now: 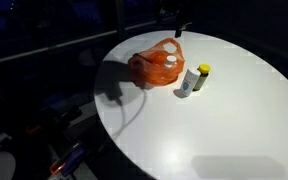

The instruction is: Place the white pill bottle on the table

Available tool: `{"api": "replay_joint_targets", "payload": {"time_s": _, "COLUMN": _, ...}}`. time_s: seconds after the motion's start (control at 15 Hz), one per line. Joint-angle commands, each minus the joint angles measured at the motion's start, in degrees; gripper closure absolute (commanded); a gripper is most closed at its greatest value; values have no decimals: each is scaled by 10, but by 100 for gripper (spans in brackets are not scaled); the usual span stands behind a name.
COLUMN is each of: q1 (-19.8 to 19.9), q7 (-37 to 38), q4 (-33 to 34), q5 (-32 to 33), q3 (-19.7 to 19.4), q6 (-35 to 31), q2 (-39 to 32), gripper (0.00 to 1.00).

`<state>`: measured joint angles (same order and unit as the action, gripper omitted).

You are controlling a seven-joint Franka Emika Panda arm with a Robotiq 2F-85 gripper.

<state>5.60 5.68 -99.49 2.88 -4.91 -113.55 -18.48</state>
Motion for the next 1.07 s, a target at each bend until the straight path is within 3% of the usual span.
{"api": "replay_joint_targets", "payload": {"time_s": 0.0, "q1": 10, "q7": -31, "q4": 18, "q5": -35, "q3": 5, "q6": -39, "q2": -48, "gripper": 0}}
{"api": "replay_joint_targets", "payload": {"time_s": 0.4, "q1": 20, "q7": -69, "q4": 26, "q5": -74, "q3": 12, "q6": -88, "q2": -97, "gripper": 0}}
{"api": "replay_joint_targets", "payload": {"time_s": 1.0, "q1": 28, "q7": -76, "q4": 44, "q5": -81, "q3": 12, "q6": -85, "q2": -124, "gripper": 0}}
